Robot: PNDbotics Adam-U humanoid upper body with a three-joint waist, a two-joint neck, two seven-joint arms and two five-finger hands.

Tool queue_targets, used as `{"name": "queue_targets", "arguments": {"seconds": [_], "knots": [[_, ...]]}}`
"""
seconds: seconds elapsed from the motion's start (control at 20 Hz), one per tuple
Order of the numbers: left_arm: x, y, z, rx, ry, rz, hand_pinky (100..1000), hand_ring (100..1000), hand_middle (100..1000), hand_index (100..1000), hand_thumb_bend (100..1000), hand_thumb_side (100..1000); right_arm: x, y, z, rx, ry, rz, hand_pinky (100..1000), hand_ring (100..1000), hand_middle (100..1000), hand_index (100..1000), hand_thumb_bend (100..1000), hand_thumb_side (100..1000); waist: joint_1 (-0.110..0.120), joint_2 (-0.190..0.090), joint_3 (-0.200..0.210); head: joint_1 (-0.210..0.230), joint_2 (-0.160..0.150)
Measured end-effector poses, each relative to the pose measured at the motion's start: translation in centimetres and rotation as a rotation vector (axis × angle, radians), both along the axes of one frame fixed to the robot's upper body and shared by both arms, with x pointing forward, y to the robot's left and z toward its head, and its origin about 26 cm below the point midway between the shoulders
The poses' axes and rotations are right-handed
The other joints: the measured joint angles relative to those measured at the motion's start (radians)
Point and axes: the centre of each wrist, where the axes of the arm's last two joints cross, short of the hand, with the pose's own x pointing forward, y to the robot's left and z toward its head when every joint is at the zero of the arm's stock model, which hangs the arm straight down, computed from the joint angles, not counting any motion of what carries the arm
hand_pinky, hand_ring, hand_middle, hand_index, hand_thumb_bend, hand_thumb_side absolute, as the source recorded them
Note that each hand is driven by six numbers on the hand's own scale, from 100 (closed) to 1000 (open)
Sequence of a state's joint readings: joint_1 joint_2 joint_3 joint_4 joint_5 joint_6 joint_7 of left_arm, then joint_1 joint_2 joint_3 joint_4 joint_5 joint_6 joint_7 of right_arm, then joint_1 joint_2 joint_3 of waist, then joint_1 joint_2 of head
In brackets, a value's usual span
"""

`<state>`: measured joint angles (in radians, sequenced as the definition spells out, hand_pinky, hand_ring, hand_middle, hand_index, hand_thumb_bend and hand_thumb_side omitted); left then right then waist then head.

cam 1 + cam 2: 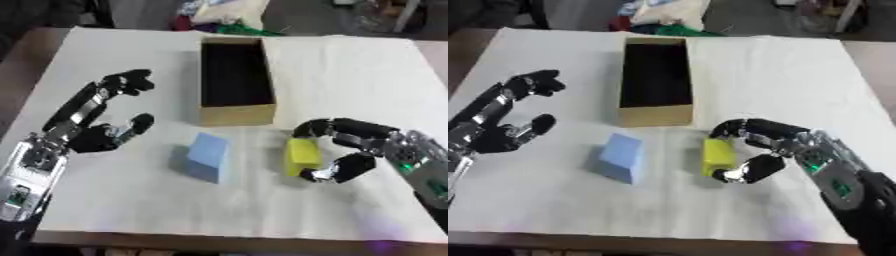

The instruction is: Pick up objects on the table and place them in the box.

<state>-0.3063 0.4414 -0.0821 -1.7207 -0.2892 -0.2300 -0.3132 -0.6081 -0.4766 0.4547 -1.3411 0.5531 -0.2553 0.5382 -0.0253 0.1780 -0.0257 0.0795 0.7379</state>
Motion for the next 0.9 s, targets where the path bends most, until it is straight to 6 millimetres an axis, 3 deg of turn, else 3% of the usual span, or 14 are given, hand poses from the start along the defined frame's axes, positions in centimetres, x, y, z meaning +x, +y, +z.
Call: {"name": "queue_targets", "arguments": {"seconds": [0.1,0.45,0.7,0.9], "knots": [[0.0,0.0,0.0,-0.001,0.0,0.0,831,835,762,955,461,785,0.0,0.0,-0.1,0.006,-0.006,-0.004,856,880,921,834,255,566,0.0,0.0,0.0,0.0,0.0],[0.0,0.0,0.0,-0.002,0.001,-0.001,831,835,762,955,455,786,0.1,-0.1,0.0,0.031,-0.051,-0.032,831,845,881,634,125,509,0.002,0.0,-0.001,0.001,0.0],[0.0,0.0,0.0,-0.002,0.001,-0.001,831,835,762,955,454,786,0.0,-0.2,1.0,0.083,-0.125,-0.051,830,841,873,590,100,497,0.002,0.0,-0.002,0.003,0.0],[0.0,0.0,0.0,-0.002,0.003,-0.001,832,836,762,955,452,788,0.1,0.0,3.7,0.112,-0.206,-0.048,835,845,875,589,100,499,0.003,0.0,-0.004,0.006,0.0]]}}
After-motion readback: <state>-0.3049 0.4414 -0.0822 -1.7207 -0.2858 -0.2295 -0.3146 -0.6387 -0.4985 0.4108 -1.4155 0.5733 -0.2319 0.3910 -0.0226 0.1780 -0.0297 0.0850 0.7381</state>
